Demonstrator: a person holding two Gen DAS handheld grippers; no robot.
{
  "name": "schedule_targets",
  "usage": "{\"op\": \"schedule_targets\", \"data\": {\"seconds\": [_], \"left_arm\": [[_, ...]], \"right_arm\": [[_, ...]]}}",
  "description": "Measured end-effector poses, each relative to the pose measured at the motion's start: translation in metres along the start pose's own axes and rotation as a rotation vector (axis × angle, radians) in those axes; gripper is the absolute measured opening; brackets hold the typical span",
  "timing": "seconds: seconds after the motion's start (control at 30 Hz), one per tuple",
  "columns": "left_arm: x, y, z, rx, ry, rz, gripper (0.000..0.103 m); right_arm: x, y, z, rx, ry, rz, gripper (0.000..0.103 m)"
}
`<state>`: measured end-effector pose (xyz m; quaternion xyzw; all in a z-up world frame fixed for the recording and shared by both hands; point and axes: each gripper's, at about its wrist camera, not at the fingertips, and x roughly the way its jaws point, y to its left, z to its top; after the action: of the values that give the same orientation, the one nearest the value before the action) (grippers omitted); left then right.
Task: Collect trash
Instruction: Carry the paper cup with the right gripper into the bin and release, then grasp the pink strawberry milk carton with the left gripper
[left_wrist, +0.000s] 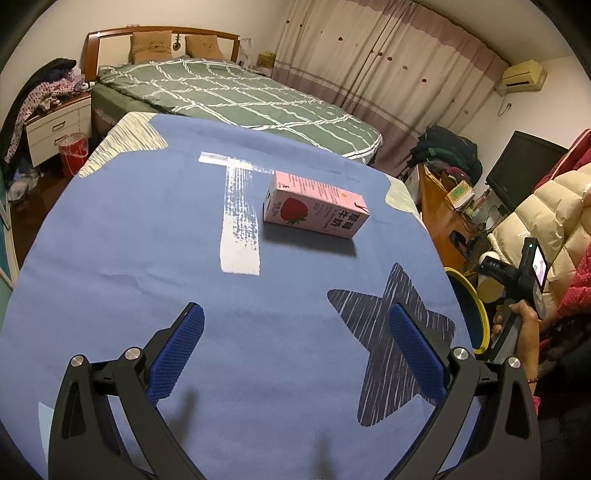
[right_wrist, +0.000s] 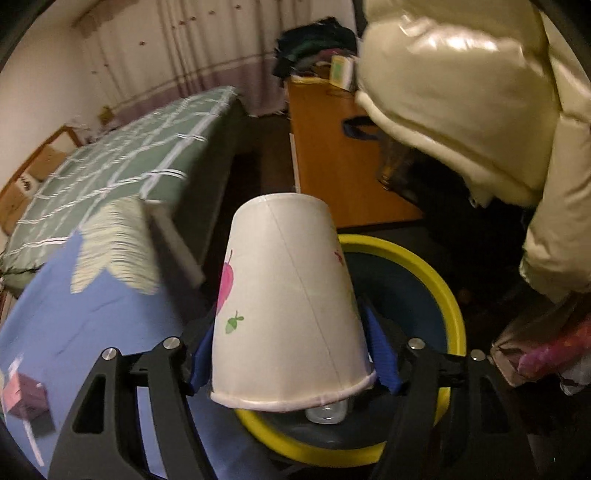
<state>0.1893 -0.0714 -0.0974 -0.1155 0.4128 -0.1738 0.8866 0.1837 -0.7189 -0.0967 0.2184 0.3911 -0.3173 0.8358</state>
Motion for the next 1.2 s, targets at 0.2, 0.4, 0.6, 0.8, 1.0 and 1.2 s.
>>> {"op": "schedule_targets", "data": {"seconds": [0.2,0.4,0.6,0.8,1.0,1.2], "left_arm": [[0.017,-0.004,0.007,0.036,0.03,-0.007,0.098],[0.044,-0.001,0.026,0.065,0.055,-0.02,0.098],[0.075,-0.006,0.063,0.163,0.024,-0.022,0.098],[0.116,-0.017,0.087,0.275,0.064,-0.018,0.098],[0.142,-0.023,0.089,0.287,0.089,-0.053,0.098],[0.14,-0.053,0.071,0.316,0.143,-0.173,0.098]], "right_arm": [[0.013,-0.017,0.0,0.028,0.002,-0.082,0.082],[-0.022,-0.024,-0.001,0.071,-0.087,0.032,0.088],[-0.044,-0.015,-0.013,0.068,-0.198,0.074,0.089],[-0.034,-0.005,-0.015,0.032,-0.172,0.089,0.089],[-0.033,-0.006,-0.016,0.035,-0.174,0.092,0.089],[-0.03,-0.007,-0.015,0.033,-0.162,0.1,0.089]]}}
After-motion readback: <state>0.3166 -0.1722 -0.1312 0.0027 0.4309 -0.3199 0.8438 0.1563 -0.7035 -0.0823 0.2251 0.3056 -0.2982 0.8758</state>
